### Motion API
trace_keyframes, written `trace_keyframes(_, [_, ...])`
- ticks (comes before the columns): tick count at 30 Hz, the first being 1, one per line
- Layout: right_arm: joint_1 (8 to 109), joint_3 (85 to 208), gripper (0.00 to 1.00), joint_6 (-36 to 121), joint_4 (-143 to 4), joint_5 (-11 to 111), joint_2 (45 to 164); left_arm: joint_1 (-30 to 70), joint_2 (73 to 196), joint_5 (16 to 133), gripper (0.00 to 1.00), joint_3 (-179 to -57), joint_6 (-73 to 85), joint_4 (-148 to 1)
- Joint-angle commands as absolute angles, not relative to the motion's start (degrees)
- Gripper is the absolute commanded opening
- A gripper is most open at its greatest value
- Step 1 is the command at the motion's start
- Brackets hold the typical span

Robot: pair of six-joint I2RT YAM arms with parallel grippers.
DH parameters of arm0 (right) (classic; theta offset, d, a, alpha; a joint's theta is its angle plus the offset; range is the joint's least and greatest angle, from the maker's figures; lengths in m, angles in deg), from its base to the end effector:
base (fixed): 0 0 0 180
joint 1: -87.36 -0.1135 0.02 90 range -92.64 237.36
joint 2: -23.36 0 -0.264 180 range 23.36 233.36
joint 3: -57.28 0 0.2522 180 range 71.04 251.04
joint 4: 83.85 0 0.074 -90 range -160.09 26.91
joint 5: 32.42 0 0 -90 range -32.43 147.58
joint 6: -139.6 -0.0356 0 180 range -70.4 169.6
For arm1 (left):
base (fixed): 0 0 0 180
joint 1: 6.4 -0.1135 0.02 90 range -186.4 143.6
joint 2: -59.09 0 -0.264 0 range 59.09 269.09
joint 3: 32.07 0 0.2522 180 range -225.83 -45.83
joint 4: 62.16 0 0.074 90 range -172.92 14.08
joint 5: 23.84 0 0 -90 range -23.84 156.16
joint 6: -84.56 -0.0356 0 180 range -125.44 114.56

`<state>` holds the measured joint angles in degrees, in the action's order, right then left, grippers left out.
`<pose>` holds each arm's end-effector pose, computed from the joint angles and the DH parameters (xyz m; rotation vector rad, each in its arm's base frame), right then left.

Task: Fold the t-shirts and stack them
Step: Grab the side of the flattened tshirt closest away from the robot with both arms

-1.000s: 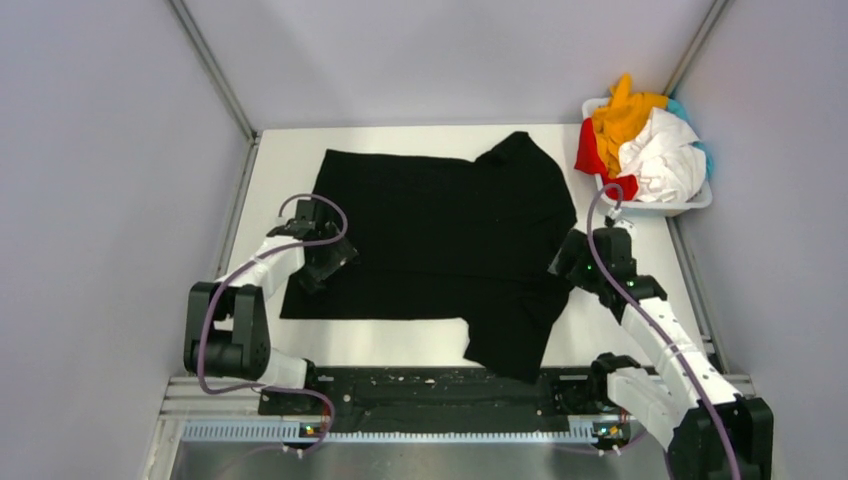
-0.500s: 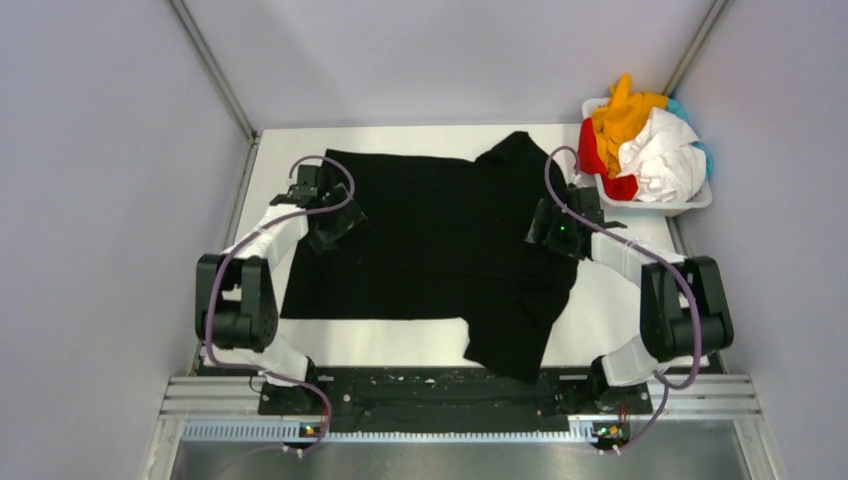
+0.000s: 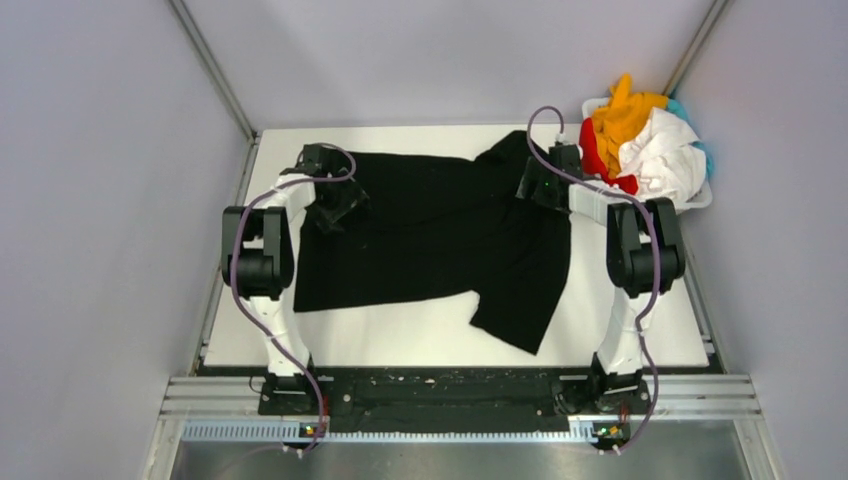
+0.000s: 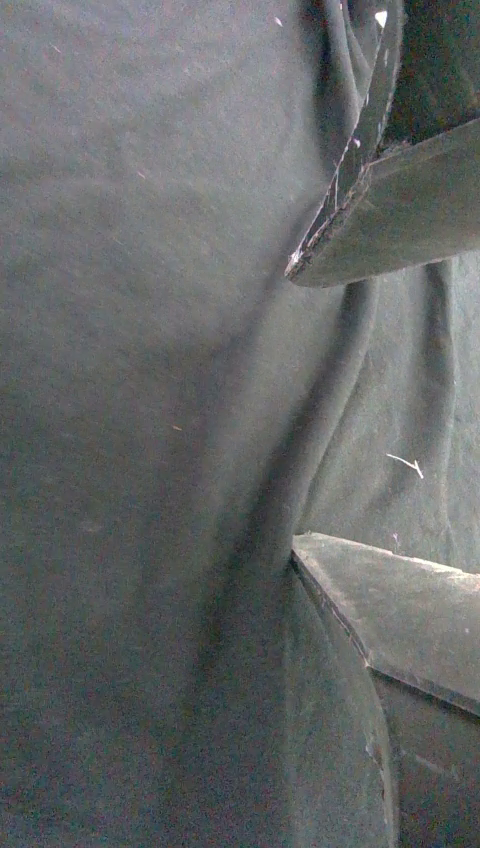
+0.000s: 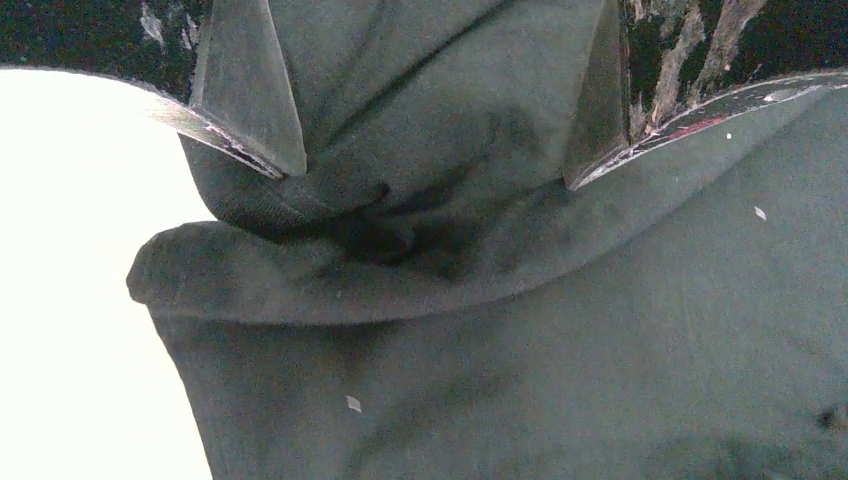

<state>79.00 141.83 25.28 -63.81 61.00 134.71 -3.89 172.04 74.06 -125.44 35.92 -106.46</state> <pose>0.4120 0.0584 0.1658 0.3606 2.3683 0.1979 0.4081 -0.0228 0.1740 -0.8699 2.5987 -0.4129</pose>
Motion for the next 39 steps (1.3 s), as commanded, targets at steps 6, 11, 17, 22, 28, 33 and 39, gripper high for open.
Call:
trace_keyframes(6, [79.46,154.39,0.99,29.81,-52.83,63.72,137.87,-6.04,178.65,75.45,0.99,-136.99,35.14,-108.54])
trace_keyframes(11, [76.91,141.16,0.99,30.29,-51.80,68.93,120.30,-6.04,163.48,72.70,0.99,-124.09,34.75,-107.42])
trace_keyframes(17, [62.28,123.37,0.99,24.50,-45.35,76.58,101.76,-6.04,138.36,59.28,0.99,-100.57,39.34,-111.53])
trace_keyframes(22, [56.19,114.15,0.99,19.00,-42.59,77.61,94.39,-8.80,124.11,47.74,0.99,-86.07,46.25,-114.48])
trace_keyframes(28, [56.07,111.10,0.99,17.43,-42.53,76.30,90.41,-14.13,124.23,47.89,0.95,-79.78,48.90,-108.84])
trace_keyframes(33, [56.04,108.68,0.99,17.44,-42.51,76.55,87.62,-16.34,131.86,51.22,0.88,-81.86,48.94,-102.94])
trace_keyframes(39, [56.04,107.22,0.99,17.42,-40.71,77.38,85.87,-16.48,142.54,53.86,0.75,-85.53,49.97,-100.01])
